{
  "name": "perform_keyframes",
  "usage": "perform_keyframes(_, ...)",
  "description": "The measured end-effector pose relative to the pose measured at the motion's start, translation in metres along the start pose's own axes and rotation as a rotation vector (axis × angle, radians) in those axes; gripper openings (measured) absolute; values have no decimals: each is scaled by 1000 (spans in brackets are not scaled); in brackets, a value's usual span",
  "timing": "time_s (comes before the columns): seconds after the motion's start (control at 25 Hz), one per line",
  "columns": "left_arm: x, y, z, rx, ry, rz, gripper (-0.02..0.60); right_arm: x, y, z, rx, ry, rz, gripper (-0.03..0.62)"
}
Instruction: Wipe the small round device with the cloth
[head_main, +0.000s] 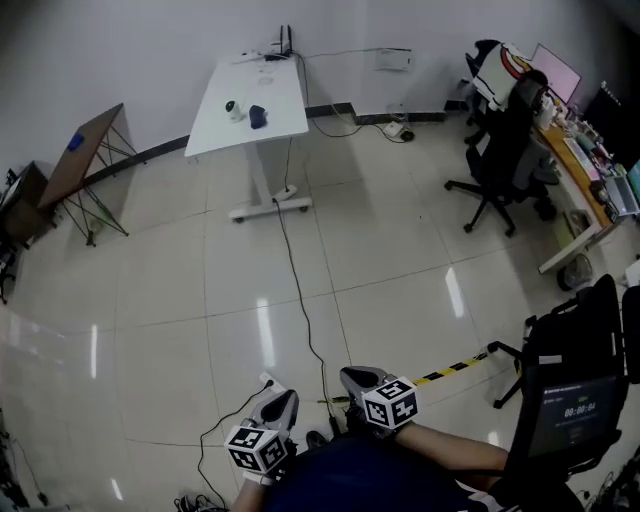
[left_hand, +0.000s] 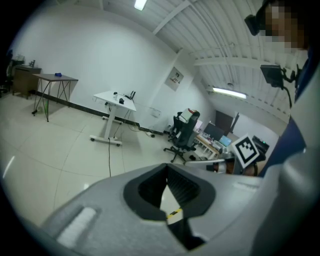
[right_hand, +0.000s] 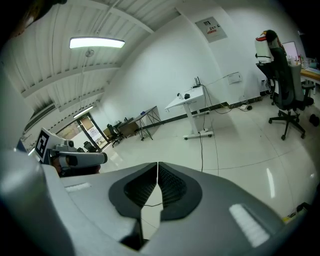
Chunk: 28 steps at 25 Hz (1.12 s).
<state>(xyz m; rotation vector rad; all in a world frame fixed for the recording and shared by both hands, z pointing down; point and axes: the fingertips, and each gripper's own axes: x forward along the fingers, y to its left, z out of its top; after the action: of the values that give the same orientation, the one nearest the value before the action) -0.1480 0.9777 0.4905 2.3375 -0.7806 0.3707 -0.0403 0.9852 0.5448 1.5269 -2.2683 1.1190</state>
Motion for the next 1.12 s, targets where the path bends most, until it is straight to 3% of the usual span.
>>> perform_keyframes(0.56,93,-36,25,75,62,-11,3,-9,-85,44,55,-21,-2,15)
perform_keyframes(1.12,106,3,45,11,58,-9,2,25,-89,71,38,14,-23,15)
